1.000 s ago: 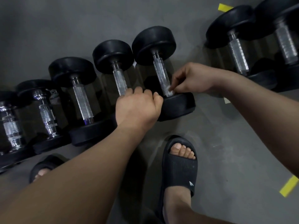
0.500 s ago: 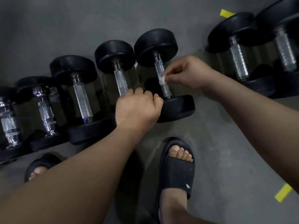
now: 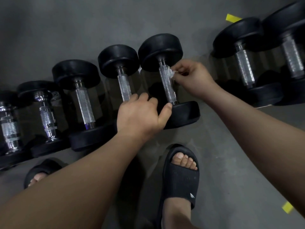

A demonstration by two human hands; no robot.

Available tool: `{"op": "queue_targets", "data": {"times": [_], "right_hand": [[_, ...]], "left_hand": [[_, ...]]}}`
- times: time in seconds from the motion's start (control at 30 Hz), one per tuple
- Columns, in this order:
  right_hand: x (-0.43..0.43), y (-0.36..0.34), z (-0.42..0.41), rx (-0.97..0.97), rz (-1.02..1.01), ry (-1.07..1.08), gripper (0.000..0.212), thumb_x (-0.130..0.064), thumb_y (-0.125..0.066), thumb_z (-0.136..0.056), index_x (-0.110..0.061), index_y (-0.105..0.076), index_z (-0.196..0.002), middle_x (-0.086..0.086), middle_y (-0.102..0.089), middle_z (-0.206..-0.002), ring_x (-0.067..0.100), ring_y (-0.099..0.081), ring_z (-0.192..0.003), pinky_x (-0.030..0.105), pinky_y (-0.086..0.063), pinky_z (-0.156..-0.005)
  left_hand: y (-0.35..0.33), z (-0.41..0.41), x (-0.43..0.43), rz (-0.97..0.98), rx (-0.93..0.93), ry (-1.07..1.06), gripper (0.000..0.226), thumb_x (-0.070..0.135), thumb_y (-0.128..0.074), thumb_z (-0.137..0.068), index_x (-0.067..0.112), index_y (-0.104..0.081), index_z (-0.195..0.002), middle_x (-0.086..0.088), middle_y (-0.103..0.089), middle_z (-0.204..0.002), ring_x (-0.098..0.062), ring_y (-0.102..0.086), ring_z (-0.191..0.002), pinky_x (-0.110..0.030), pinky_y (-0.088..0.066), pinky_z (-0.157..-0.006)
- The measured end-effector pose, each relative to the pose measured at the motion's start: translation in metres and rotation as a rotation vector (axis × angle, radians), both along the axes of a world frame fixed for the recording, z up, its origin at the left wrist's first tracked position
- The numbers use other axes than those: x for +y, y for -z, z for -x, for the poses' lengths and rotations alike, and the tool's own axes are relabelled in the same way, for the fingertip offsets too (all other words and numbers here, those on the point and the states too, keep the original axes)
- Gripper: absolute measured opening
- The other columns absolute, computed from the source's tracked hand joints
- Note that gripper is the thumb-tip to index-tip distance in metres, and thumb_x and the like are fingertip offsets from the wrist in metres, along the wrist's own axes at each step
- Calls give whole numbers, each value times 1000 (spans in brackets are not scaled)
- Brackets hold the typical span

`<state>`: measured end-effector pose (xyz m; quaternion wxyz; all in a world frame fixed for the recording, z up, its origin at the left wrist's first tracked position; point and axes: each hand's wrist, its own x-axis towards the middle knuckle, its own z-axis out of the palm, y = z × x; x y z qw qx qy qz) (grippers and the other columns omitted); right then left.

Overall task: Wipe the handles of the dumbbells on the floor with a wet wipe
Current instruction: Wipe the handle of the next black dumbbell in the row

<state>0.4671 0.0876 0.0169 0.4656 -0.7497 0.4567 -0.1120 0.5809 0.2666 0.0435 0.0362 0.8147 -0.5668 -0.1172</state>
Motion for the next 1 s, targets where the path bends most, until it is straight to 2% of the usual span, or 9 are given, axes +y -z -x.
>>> {"op": "queue_targets", "data": {"times": [0.13,0.2,0.3,0.43,0.57,0.67,0.83,0.93,1.0], "right_hand": [[4,-8,1,-78,1,-9,10,-17,-74,-87,-14,-77,-96,2,-75,-89,9,-67,-79,30,-55,-80],[4,-9,-7,-48,142,-40,13,-21,-73,-87,-17,-79,-98,-4,-74,-91,9,-68,-83,25,-53,-81],[9,-7,-13,-15,320,-58,20,-23,-68,-86,-20,-79,-102,3,-71,-96,14,-67,-87,26,-53,-83],[17,-7,-5,43,251,-83,25,-22,-70,-87,-22,-77,-112,0,-68,-106,9,-65,-94,20,-52,-86],[11,-8,-16,26,281,-19,20,-22,-69,-90,-21,-79,-107,-1,-74,-100,8,-66,-90,24,-52,-85],[7,-10,-21,0,210,31,19,-22,-69,-90,-20,-80,-105,-4,-76,-98,3,-67,-88,23,-53,-85],[6,-10,-5,24,140,-62,14,-21,-73,-88,-19,-80,-101,-2,-75,-98,9,-69,-90,28,-54,-85],[0,-12,-3,-5,108,-61,14,-21,-74,-89,-19,-80,-100,-6,-76,-95,6,-69,-88,25,-54,-84],[-4,-11,-3,-30,84,-45,14,-19,-74,-89,-18,-80,-101,-8,-76,-93,1,-69,-84,20,-53,-81]], "left_hand": [[-3,-1,0,-15,7,16,67,72,-26,-89,21,-69,-88,1,-60,-93,-24,-56,-95,-34,-33,-68],[-3,-1,0,-14,2,9,67,73,-26,-88,21,-69,-88,2,-59,-92,-23,-56,-95,-33,-31,-68],[-4,0,0,-17,-3,1,66,72,-27,-88,21,-69,-86,2,-59,-90,-22,-56,-94,-32,-29,-67],[-6,-1,0,-39,3,6,66,74,-28,-86,21,-68,-85,4,-59,-92,-21,-56,-96,-31,-28,-68],[-9,-6,0,-93,35,68,66,78,-25,-80,24,-62,-85,9,-48,-91,-20,-53,-99,-32,-29,-69],[-9,-12,3,-101,57,135,66,78,-24,-81,24,-60,-89,10,-44,-93,-19,-51,-99,-32,-30,-68],[-5,-16,7,-98,78,202,63,78,-20,-89,25,-55,-88,11,-43,-93,-18,-49,-97,-34,-34,-69],[-6,-16,8,-120,53,243,69,76,-14,-93,23,-57,-99,4,-54,-103,-23,-52,-104,-41,-44,-84],[-8,-12,6,-148,29,266,68,71,-12,-96,22,-57,-106,1,-57,-111,-26,-51,-110,-46,-41,-92]]}}
